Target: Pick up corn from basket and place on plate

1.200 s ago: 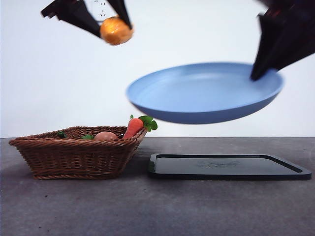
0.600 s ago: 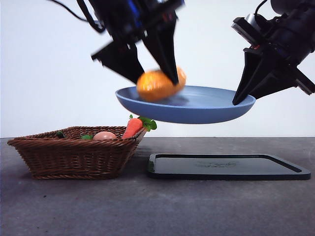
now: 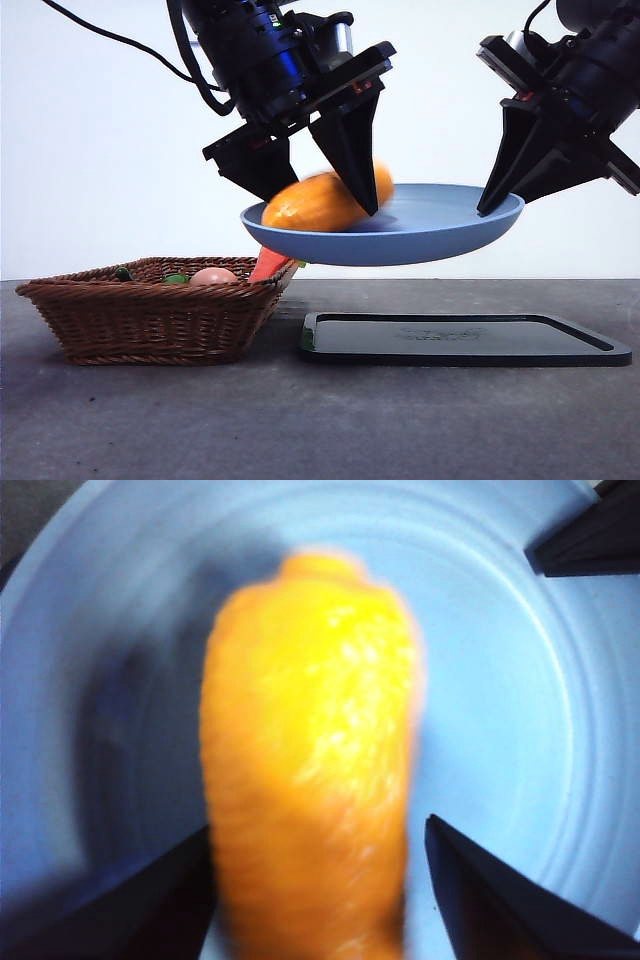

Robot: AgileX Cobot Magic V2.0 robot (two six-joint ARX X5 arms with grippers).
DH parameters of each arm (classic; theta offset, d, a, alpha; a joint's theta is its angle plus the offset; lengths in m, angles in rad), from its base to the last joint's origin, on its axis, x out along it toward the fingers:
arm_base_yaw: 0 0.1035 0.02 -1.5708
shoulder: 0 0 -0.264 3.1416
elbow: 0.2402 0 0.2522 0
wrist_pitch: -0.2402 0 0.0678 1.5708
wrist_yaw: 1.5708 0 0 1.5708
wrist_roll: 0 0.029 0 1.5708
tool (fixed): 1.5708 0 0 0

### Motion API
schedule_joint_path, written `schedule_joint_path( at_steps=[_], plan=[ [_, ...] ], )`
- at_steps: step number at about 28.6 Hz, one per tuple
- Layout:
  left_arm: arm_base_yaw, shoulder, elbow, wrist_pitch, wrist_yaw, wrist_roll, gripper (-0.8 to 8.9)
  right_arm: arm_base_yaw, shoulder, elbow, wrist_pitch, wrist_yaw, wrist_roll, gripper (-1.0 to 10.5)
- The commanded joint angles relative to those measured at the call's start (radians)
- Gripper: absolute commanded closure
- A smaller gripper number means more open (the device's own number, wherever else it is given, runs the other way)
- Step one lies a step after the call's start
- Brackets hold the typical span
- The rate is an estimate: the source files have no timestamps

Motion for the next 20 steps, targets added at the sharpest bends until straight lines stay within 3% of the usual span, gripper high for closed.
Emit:
schedule_joint_path(
  at_steps=[1, 20],
  plan=[
    [-0.012, 0.024, 0.018, -0.005, -0.001, 0.01, 4.7, 0.003, 0.01, 0.021, 0.014, -0.028, 0.005, 9.4],
    [-0.013, -0.105, 0.019, -0.034, -0.001, 0.008, 4.7, 0.003, 0.01, 0.021, 0.014, -0.026, 0.002, 9.4]
  ],
)
